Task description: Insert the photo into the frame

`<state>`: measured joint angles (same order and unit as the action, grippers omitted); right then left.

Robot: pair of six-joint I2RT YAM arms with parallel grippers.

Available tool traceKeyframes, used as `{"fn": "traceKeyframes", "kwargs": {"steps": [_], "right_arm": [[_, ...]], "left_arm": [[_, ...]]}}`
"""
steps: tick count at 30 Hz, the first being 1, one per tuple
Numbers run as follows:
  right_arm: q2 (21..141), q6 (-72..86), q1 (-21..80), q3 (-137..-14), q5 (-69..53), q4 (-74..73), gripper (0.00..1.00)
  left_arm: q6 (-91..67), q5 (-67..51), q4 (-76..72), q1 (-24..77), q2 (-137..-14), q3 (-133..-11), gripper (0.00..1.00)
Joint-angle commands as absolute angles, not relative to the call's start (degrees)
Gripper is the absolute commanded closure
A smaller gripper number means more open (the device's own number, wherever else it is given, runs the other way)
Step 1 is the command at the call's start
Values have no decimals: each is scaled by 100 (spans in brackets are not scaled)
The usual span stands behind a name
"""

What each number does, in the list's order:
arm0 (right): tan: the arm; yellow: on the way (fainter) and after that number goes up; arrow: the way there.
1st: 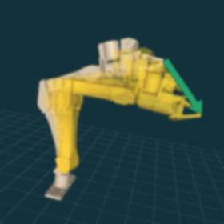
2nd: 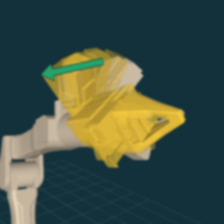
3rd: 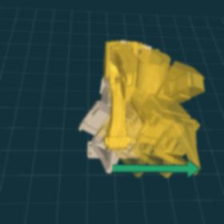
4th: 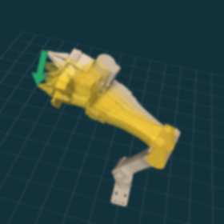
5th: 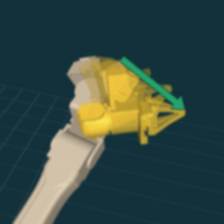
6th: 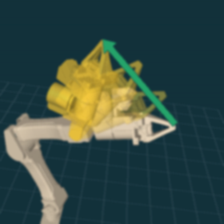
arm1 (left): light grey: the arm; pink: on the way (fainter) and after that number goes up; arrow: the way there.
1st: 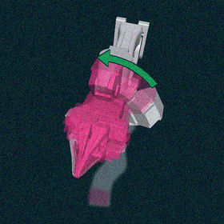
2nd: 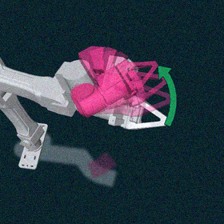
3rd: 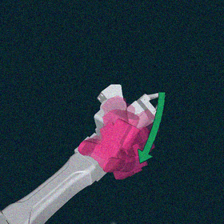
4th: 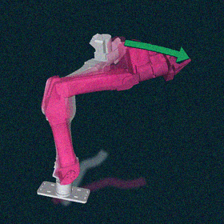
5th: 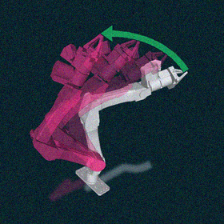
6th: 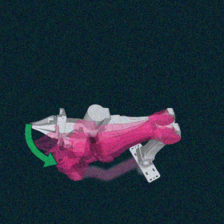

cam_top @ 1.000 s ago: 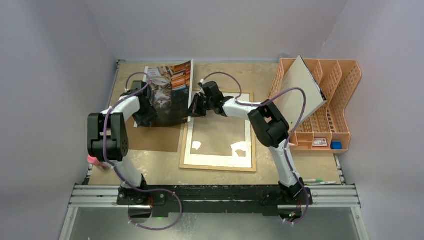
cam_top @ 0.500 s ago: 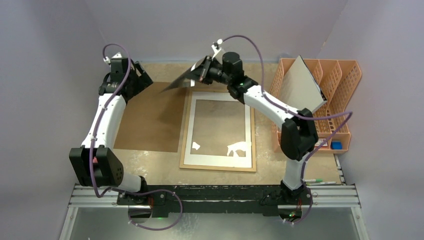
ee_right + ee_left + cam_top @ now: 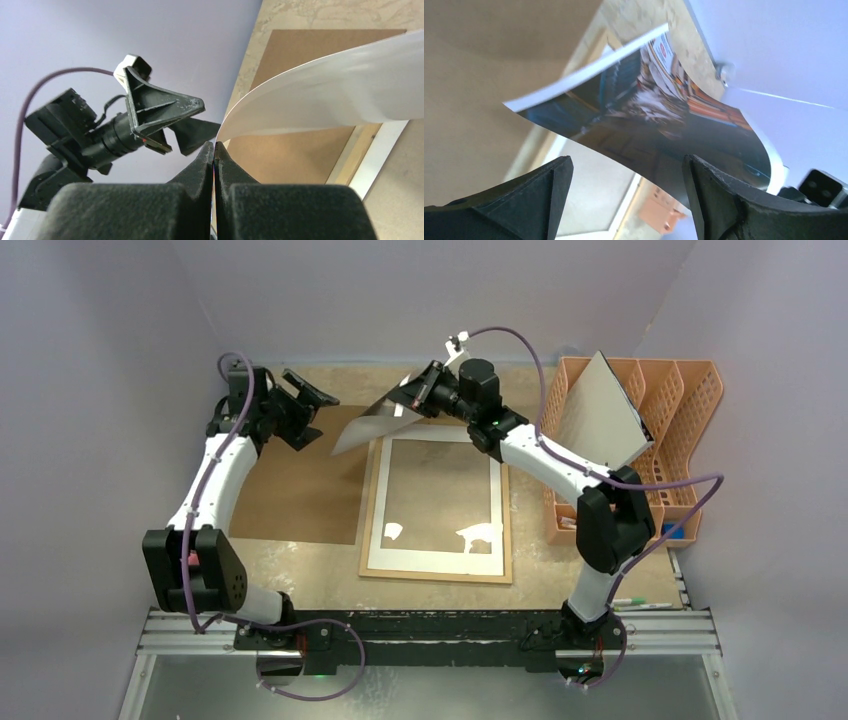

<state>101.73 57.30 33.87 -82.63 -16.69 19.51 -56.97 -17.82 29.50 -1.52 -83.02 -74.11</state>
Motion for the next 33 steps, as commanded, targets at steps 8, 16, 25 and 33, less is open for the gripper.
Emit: {"fn": "traceKeyframes", "kwargs": {"steps": [8,16,25,33], "right_arm": [[9857,6089,3419,-8119,-1517,2434,100],[9877,6121,3426,-8007,-1755,2892,100],[9641,6068,3447,-7587,-1681,2952,100],[9512,6159,3461,-7330,-1781,3081,100]], "left_arm": [[-8737,-3587,1325,-162,-8125,-6097,15],[-9519,-3696,1162,-77,-8272,-5822,14],[-10163,-3236,163,261,-8439,-5514,36],[-10406,-3064,-355,289,-8597,-5405,52]]}}
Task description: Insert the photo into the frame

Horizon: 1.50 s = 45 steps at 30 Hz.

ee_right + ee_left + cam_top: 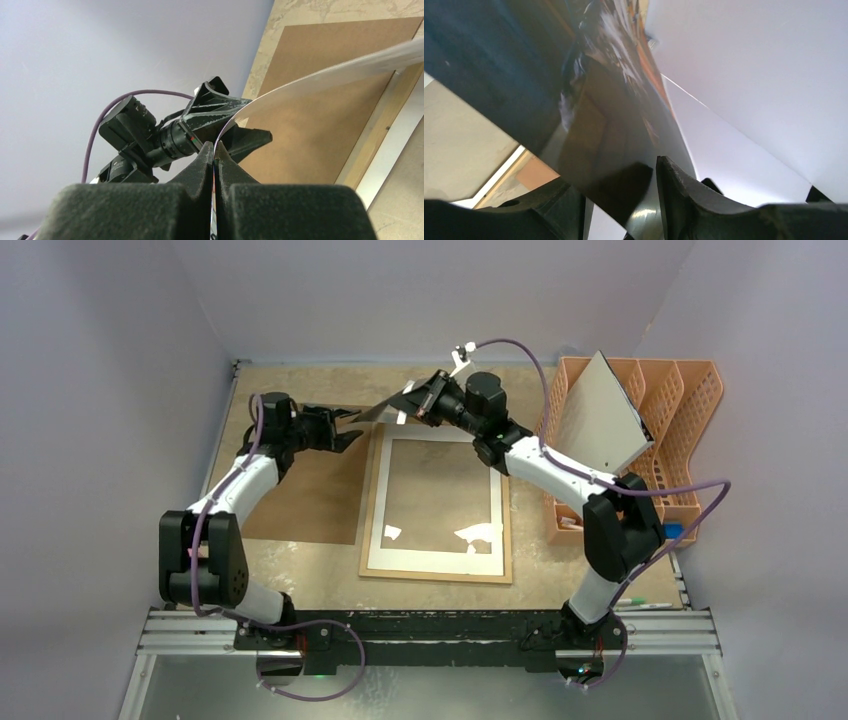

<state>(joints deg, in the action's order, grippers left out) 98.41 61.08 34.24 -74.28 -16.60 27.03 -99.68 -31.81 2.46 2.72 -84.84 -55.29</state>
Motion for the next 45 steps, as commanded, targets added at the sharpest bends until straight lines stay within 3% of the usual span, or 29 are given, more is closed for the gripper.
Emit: {"fn": "traceKeyframes", "kwargs": {"steps": [1,8,10,13,21,27,34,39,45], "right_arm": [[9502,6154,3464,-7302,-1792,3091,100],[9316,5970,3463,-7026,-1611,3061,100],[9261,5903,3463,-7018,-1548,2984,100],[9187,5819,3465,-7001,-1480,2893,90],[8835,5677,3463,-6786,-1395,2468,51],[7965,4803,3454,-6375,-782,2177,32],[7432,2546,3454,-6254,-529,2064,30],[7800,532,3468,-6891,-271,1255,29],[7442,-1095,3542,-6278,-320,2212,26]], "left_arm": [[-10448,-3052,-444,288,-8616,-5390,55],[-10499,-3115,-1155,284,-8723,-5452,87],[-10518,-3120,-1301,289,-8742,-5432,91],[-10508,-3138,-1445,284,-8778,-5423,100],[-10450,-3155,-1495,286,-8858,-5595,100],[-10340,-3203,-1286,288,-8932,-5913,100],[-9906,-3376,-668,286,-9037,-6555,100],[-8816,-3503,852,301,-9382,-8081,100],[-9004,-3819,593,299,-9231,-8306,100]]}}
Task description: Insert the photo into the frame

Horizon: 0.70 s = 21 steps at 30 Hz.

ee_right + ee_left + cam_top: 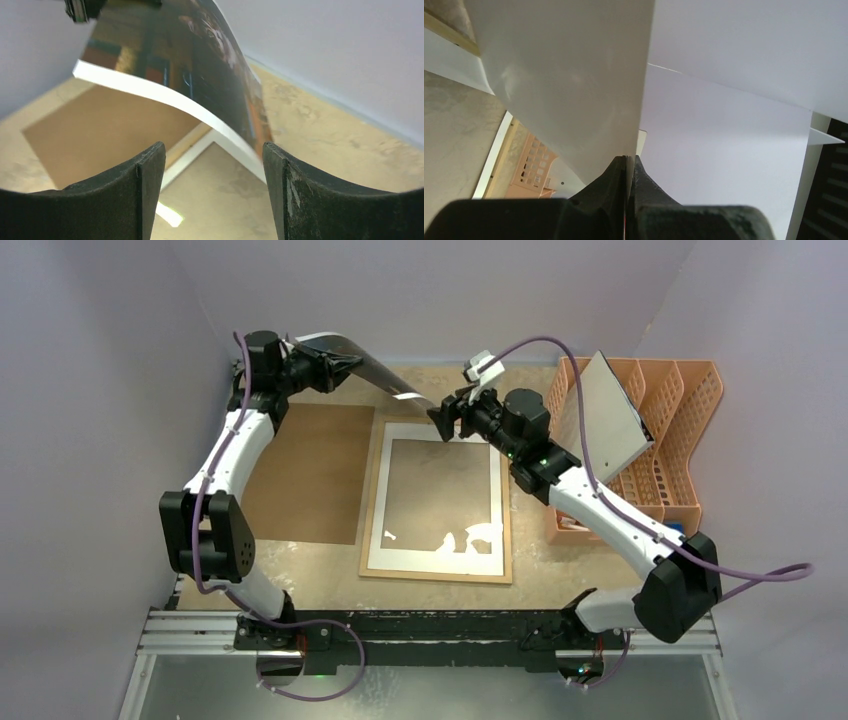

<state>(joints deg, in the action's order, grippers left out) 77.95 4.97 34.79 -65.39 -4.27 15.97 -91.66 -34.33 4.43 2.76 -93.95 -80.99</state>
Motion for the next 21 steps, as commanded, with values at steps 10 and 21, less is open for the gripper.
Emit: {"fn": "traceKeyframes", "kwargs": {"steps": [10,21], "right_arm": [[7692,-1626,3624,-6171,-747,2993,27],[7795,-1638,3735,-5612,-914,3589,39]], "left_arm": [[-9083,-4000,568,309,-8968,-8427,100],[-9179,-4122,621,309,-8868,-8432,100]]}}
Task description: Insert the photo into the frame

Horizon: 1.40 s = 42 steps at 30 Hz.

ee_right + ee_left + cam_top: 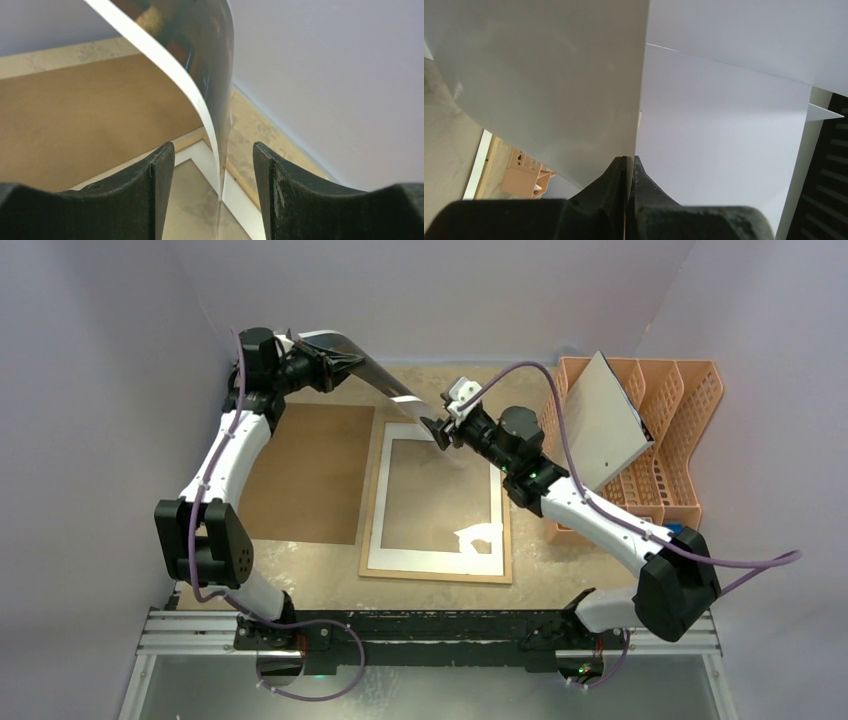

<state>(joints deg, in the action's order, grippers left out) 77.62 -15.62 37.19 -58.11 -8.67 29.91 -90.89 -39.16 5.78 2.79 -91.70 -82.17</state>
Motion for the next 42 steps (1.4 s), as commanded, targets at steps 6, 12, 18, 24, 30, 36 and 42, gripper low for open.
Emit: {"fn": "traceKeyframes", "kwargs": {"steps": [6,12,18,24,30,36,42], "right_arm": [[8005,-1617,3735,-5476,-636,3963,35],[8433,-1640,3731,-5716,-697,4058,41],[8944,-1664,3734,-6273,-871,3679,66],[8846,-1370,3730,-6277,-932,3585,100],[8416,-822,3731,-6102,-1253,3348,100],[8023,-239,3720,-6056,-1902,3052,100],[8088,384,3719,-6363,-3005,2549,100]], "left_arm": [[-9242,-4163,623,321,-8835,-8402,100],[-9347,-4273,586,325,-8781,-8390,100],[-9592,-4451,358,332,-8737,-8306,100],[-9868,-4540,-112,325,-8762,-8181,100],[-9971,-4536,-681,326,-8835,-8128,79],[-9386,-4508,-905,322,-8880,-8395,29],[-8696,-4838,-1140,89,-8969,-9267,22]]}}
